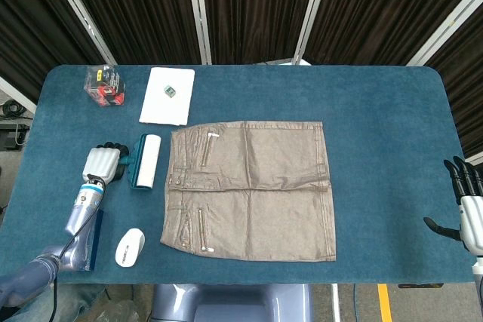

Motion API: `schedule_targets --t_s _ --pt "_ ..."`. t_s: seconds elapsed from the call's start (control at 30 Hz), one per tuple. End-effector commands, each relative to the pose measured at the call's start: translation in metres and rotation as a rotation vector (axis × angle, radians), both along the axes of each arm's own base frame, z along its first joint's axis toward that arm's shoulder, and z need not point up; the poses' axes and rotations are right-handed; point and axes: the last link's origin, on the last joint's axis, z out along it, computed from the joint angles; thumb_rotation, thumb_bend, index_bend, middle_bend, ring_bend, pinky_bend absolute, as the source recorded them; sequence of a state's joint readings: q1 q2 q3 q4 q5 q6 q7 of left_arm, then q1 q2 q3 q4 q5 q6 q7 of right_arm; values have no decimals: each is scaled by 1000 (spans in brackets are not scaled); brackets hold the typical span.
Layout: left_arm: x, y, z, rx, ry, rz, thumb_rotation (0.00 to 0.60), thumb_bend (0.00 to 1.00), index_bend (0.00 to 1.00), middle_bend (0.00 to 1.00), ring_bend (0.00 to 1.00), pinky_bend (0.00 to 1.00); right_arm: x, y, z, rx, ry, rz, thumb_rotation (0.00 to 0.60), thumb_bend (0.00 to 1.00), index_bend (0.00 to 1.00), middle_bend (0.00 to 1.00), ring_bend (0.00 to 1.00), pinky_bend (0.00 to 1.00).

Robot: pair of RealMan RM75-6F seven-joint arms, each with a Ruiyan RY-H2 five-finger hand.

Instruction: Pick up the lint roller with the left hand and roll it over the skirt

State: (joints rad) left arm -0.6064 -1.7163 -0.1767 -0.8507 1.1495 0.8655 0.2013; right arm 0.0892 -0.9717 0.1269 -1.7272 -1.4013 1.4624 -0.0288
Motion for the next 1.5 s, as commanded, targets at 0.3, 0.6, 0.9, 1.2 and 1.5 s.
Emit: schedule_targets --t_s 0.3,0.6,0.9,1.2,1.5 --pt "16 -2 15 4 3 -76 600 668 557 492 349 422 0 1 2 -2 -8 2 600 0 0 0 0 0" --pt "68 -11 38 -64 78 -236 600 716 586 498 361 432 -3 0 6 -9 -29 -14 600 0 0 0 0 0" --pt "121 -15 39 -106 109 -320 600 731 604 513 371 441 -8 -2 13 -21 -50 -37 600 0 0 0 0 0" --pt "132 -14 20 -156 163 -315 600 740 607 516 373 446 -13 -3 18 -27 -70 -55 600 0 0 0 0 0" --pt "156 -21 -4 -197 205 -362 600 774 625 529 384 467 -16 -2 26 -42 -92 -61 600 0 0 0 0 0"
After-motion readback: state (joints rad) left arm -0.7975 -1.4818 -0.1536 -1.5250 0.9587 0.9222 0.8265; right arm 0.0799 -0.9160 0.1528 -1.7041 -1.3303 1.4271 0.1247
